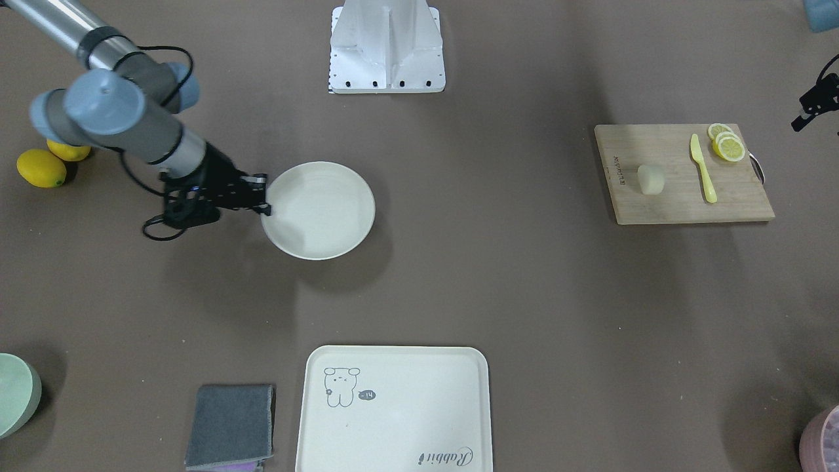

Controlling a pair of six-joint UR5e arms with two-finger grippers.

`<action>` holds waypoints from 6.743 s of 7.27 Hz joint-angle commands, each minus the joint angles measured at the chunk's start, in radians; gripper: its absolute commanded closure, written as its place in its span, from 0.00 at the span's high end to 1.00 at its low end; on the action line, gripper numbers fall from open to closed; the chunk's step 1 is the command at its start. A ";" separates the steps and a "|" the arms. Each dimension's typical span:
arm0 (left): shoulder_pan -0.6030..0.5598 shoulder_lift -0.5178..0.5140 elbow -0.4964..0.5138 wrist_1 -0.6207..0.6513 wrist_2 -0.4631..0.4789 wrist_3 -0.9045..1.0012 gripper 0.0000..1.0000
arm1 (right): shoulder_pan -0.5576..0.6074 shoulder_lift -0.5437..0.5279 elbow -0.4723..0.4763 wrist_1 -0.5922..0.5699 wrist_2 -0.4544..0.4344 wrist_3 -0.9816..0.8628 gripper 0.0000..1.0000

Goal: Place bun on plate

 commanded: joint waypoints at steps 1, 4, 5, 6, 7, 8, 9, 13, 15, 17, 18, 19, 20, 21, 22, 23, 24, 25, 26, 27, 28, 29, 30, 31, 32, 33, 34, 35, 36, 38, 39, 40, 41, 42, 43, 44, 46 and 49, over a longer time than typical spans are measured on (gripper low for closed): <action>0.020 -0.004 0.001 -0.032 0.000 -0.078 0.98 | -0.140 0.079 -0.008 -0.013 -0.136 0.098 0.00; 0.177 -0.022 -0.016 -0.120 0.013 -0.423 0.98 | -0.147 0.088 -0.041 -0.025 -0.162 0.094 0.00; 0.263 -0.027 -0.019 -0.177 0.046 -0.555 0.98 | -0.145 0.111 -0.039 -0.082 -0.162 0.090 0.00; 0.353 -0.042 -0.028 -0.202 0.127 -0.640 0.98 | -0.145 0.125 -0.039 -0.105 -0.171 0.097 0.99; 0.427 -0.071 -0.031 -0.202 0.181 -0.685 0.98 | -0.145 0.128 -0.030 -0.108 -0.203 0.099 1.00; 0.472 -0.092 -0.031 -0.202 0.209 -0.724 0.98 | -0.141 0.131 -0.022 -0.107 -0.204 0.097 1.00; 0.527 -0.112 -0.031 -0.202 0.256 -0.774 0.97 | -0.126 0.128 -0.012 -0.110 -0.198 0.096 1.00; 0.630 -0.161 -0.013 -0.199 0.339 -0.776 0.83 | -0.027 0.091 0.008 -0.110 -0.116 0.085 1.00; 0.640 -0.201 0.024 -0.196 0.349 -0.776 0.69 | 0.021 0.048 0.036 -0.108 -0.071 0.073 1.00; 0.640 -0.203 0.017 -0.196 0.352 -0.778 0.24 | 0.074 0.028 0.039 -0.108 -0.003 0.019 1.00; 0.640 -0.202 0.012 -0.194 0.350 -0.781 0.10 | 0.078 0.028 0.035 -0.108 0.005 0.019 1.00; 0.638 -0.206 -0.012 -0.191 0.341 -0.784 0.08 | 0.088 0.030 0.036 -0.108 0.011 0.019 1.00; 0.640 -0.247 -0.055 -0.156 0.340 -0.838 0.08 | 0.121 0.025 0.036 -0.110 0.049 0.017 1.00; 0.649 -0.348 -0.078 -0.097 0.343 -0.994 0.09 | 0.170 -0.017 0.039 -0.110 0.080 -0.045 1.00; 0.704 -0.438 -0.079 -0.052 0.352 -1.079 0.11 | 0.237 -0.054 0.038 -0.110 0.136 -0.152 1.00; 0.728 -0.515 -0.080 0.005 0.376 -1.142 0.12 | 0.305 -0.095 0.036 -0.111 0.187 -0.241 1.00; 0.791 -0.590 -0.083 0.069 0.442 -1.193 0.13 | 0.356 -0.149 0.039 -0.110 0.216 -0.333 1.00; 0.857 -0.694 -0.080 0.191 0.526 -1.225 0.13 | 0.388 -0.192 0.042 -0.108 0.230 -0.402 1.00; 0.935 -0.825 -0.070 0.350 0.596 -1.241 0.17 | 0.416 -0.215 0.047 -0.107 0.252 -0.429 1.00; 1.012 -0.914 -0.047 0.431 0.678 -1.262 0.17 | 0.446 -0.254 0.063 -0.108 0.272 -0.473 1.00; 1.046 -0.954 0.001 0.432 0.729 -1.264 0.22 | 0.483 -0.293 0.067 -0.108 0.296 -0.545 1.00; 1.067 -0.974 0.036 0.430 0.755 -1.262 0.25 | 0.508 -0.312 0.067 -0.108 0.310 -0.579 1.00; 1.083 -1.017 0.091 0.429 0.780 -1.262 0.34 | 0.519 -0.324 0.068 -0.107 0.312 -0.588 1.00; 1.084 -1.059 0.140 0.430 0.783 -1.259 0.36 | 0.529 -0.338 0.070 -0.105 0.312 -0.592 1.00; 1.084 -1.065 0.150 0.430 0.784 -1.255 0.40 | 0.531 -0.343 0.068 -0.105 0.312 -0.599 1.00; 1.084 -1.065 0.158 0.432 0.786 -1.253 0.40 | 0.531 -0.350 0.068 -0.107 0.312 -0.608 1.00; 1.084 -1.065 0.164 0.432 0.801 -1.250 0.41 | 0.528 -0.355 0.067 -0.107 0.313 -0.612 1.00; 1.083 -1.065 0.162 0.435 0.803 -1.221 0.41 | 0.530 -0.357 0.068 -0.107 0.313 -0.612 1.00; 1.081 -1.065 0.161 0.436 0.803 -1.218 0.41 | 0.528 -0.355 0.068 -0.107 0.313 -0.612 1.00; 1.081 -1.065 0.155 0.439 0.803 -1.218 0.64 | 0.528 -0.354 0.068 -0.107 0.313 -0.612 1.00; 1.077 -1.067 0.141 0.468 0.801 -1.218 0.98 | 0.528 -0.352 0.068 -0.107 0.313 -0.612 1.00; 1.069 -1.065 0.110 0.503 0.800 -1.198 0.98 | 0.528 -0.354 0.070 -0.107 0.313 -0.612 1.00; 1.063 -1.064 0.078 0.537 0.797 -1.177 0.98 | 0.533 -0.354 0.071 -0.107 0.315 -0.612 1.00; 1.024 -1.042 0.000 0.607 0.789 -1.108 0.98 | 0.542 -0.354 0.076 -0.108 0.313 -0.613 1.00; 0.976 -0.994 -0.088 0.707 0.716 -1.021 0.98 | 0.560 -0.355 0.068 -0.110 0.313 -0.631 1.00; 0.891 -0.935 -0.147 0.734 0.638 -0.921 0.98 | 0.603 -0.363 0.067 -0.149 0.315 -0.714 1.00; 0.670 -0.762 -0.212 0.737 0.476 -0.585 0.98 | 0.721 -0.363 0.065 -0.340 0.313 -1.010 1.00; 0.261 -0.454 -0.186 0.725 0.211 0.134 0.98 | 0.829 -0.360 0.061 -0.574 0.301 -1.317 1.00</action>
